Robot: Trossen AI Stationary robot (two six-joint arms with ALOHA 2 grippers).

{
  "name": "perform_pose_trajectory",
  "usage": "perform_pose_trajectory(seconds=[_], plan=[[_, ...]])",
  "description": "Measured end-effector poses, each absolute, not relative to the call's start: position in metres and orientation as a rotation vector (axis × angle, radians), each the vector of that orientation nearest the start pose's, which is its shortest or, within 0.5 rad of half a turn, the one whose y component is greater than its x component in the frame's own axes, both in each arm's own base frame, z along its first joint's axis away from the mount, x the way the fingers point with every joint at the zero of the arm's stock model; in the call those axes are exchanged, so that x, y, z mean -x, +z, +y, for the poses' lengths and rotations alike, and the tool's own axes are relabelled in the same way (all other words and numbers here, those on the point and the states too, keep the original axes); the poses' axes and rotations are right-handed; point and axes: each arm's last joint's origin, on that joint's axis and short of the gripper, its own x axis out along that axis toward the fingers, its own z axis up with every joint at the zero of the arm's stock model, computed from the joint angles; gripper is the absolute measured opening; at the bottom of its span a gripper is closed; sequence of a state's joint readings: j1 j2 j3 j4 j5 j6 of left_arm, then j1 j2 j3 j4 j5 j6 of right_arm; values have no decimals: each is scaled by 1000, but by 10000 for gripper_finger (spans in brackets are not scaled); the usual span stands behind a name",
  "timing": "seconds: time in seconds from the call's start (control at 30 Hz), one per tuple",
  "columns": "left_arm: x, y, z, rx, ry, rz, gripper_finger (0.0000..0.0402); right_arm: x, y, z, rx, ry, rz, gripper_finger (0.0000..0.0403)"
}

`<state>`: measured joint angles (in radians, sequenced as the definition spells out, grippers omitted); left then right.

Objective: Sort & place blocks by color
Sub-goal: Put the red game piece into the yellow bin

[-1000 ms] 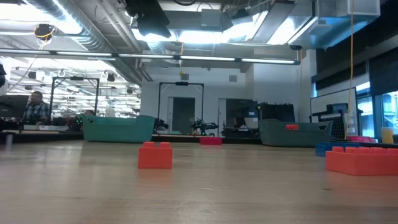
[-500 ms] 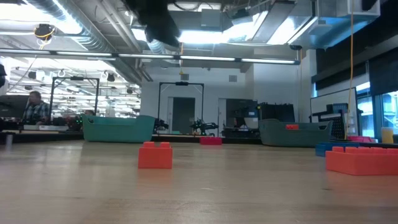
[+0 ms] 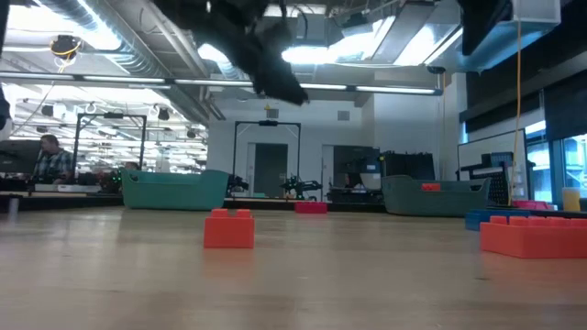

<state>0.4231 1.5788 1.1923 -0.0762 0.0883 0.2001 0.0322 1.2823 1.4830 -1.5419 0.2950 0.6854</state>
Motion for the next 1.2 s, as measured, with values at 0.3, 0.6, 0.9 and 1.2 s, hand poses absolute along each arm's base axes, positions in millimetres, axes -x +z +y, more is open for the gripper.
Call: perform_pose_trajectory(seconds=[0.3,0.6,0.9,1.2], plan=[[-343,226,185,-80,322,617,204,-202,374,-33,-270,-615,1130,5],[-348,197,197,-34,338,676,204,-207,377,-47,-178,-576,1083,5],[-346,197,202,0,355,659,204,-209,376,-59,-118,-571,1099,19],[-347,224,227,61,443,586,204,-213,377,-62,-98,-563,1071,74]])
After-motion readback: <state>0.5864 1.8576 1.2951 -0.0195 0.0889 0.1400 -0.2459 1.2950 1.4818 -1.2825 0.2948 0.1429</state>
